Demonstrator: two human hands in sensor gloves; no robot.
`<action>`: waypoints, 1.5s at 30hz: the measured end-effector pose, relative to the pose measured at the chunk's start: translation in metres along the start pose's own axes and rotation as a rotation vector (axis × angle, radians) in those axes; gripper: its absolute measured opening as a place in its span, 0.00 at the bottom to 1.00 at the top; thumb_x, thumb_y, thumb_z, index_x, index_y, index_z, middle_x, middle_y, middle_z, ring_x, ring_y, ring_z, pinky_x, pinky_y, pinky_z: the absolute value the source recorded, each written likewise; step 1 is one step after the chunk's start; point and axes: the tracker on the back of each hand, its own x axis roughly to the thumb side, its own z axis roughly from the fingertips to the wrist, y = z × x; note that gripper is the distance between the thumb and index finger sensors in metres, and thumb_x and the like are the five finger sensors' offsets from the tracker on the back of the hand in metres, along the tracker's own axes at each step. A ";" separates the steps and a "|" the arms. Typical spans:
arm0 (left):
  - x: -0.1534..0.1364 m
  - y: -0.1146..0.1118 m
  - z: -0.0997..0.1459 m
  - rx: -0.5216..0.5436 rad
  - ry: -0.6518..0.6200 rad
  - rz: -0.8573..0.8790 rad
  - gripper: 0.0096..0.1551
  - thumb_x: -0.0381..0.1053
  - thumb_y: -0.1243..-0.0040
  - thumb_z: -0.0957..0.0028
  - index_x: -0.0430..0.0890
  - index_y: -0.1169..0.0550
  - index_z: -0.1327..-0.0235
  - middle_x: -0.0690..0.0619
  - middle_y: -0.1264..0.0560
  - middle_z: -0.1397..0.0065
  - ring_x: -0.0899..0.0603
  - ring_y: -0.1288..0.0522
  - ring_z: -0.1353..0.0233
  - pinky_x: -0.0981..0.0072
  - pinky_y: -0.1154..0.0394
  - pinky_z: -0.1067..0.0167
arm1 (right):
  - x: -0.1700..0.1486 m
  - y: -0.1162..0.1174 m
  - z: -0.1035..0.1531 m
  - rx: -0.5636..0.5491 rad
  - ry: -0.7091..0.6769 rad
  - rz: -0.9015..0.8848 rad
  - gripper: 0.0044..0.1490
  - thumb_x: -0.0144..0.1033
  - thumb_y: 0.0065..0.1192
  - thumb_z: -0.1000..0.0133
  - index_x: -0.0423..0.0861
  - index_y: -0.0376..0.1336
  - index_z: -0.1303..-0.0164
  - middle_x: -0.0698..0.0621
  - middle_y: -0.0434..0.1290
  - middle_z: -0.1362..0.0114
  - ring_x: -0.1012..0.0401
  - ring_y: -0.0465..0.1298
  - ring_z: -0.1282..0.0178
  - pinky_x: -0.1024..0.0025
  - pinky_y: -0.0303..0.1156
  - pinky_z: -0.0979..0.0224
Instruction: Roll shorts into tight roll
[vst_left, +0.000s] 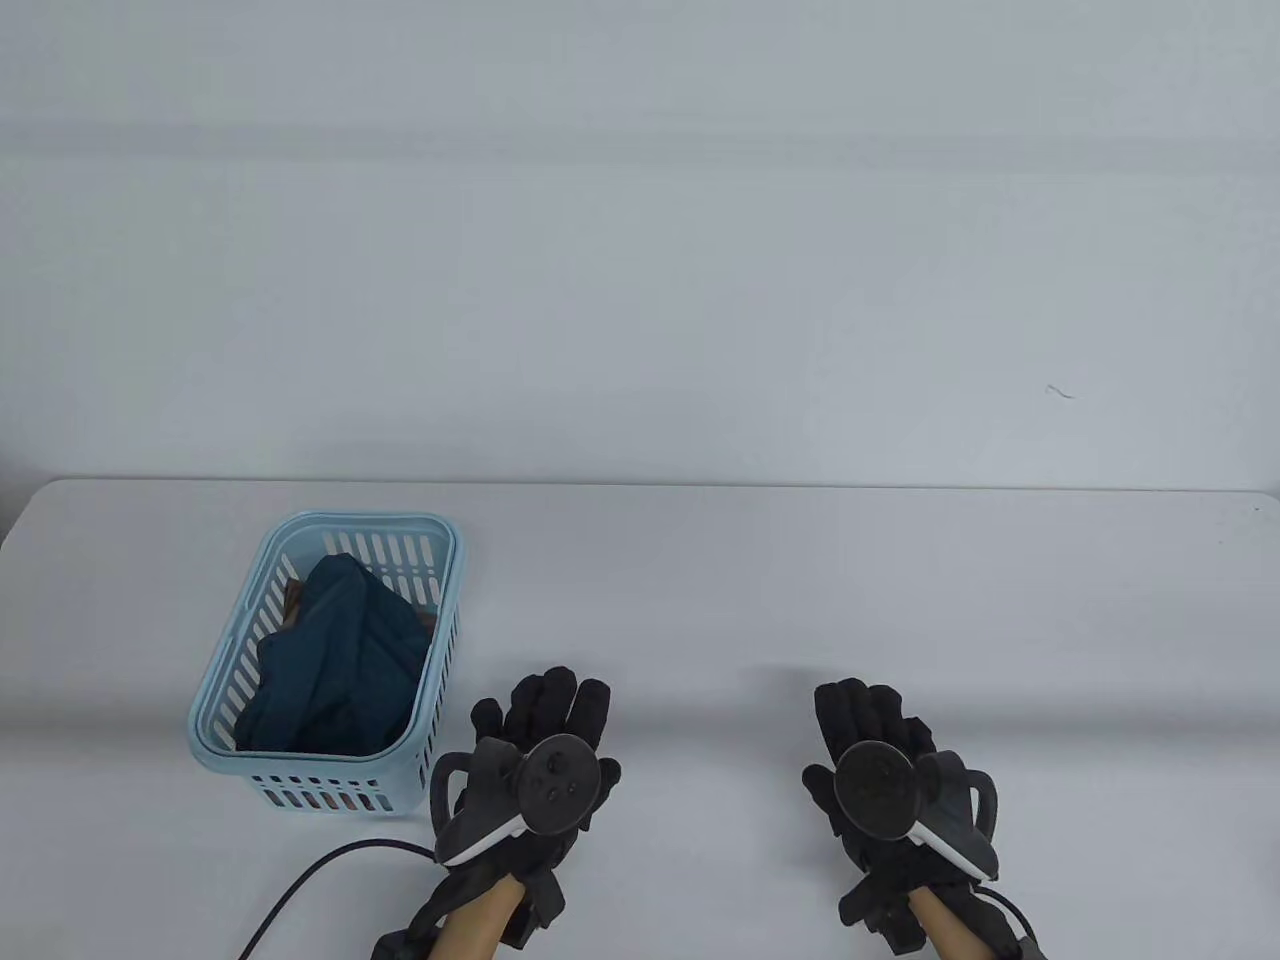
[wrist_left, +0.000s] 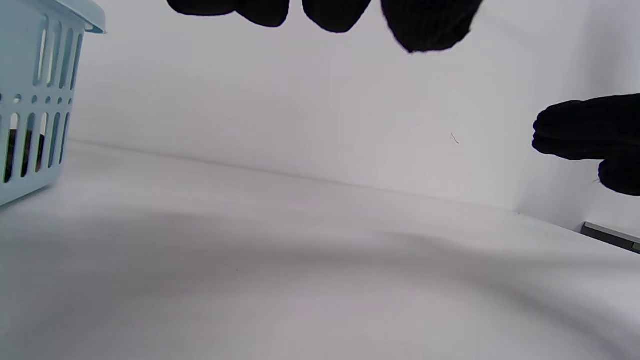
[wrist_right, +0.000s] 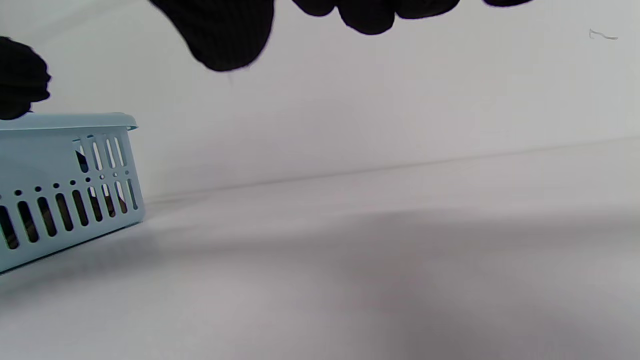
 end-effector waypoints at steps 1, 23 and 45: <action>0.000 -0.001 0.000 -0.003 -0.002 -0.002 0.41 0.56 0.50 0.42 0.41 0.45 0.19 0.32 0.49 0.16 0.22 0.48 0.19 0.18 0.54 0.35 | 0.000 0.000 0.001 0.002 0.000 0.001 0.48 0.43 0.53 0.41 0.42 0.37 0.19 0.40 0.43 0.14 0.40 0.44 0.15 0.33 0.45 0.22; 0.015 -0.016 -0.004 -0.086 -0.052 0.018 0.41 0.56 0.51 0.42 0.42 0.45 0.19 0.31 0.49 0.16 0.21 0.48 0.19 0.18 0.54 0.35 | -0.004 -0.006 0.007 -0.007 0.008 -0.022 0.47 0.43 0.53 0.41 0.42 0.38 0.19 0.39 0.44 0.14 0.39 0.46 0.15 0.32 0.45 0.22; 0.016 -0.021 -0.003 -0.121 -0.054 0.040 0.40 0.56 0.51 0.41 0.41 0.44 0.20 0.31 0.49 0.16 0.21 0.48 0.19 0.18 0.54 0.35 | -0.001 -0.003 0.010 0.028 -0.002 -0.017 0.47 0.43 0.53 0.41 0.41 0.38 0.19 0.39 0.44 0.14 0.39 0.46 0.15 0.32 0.45 0.22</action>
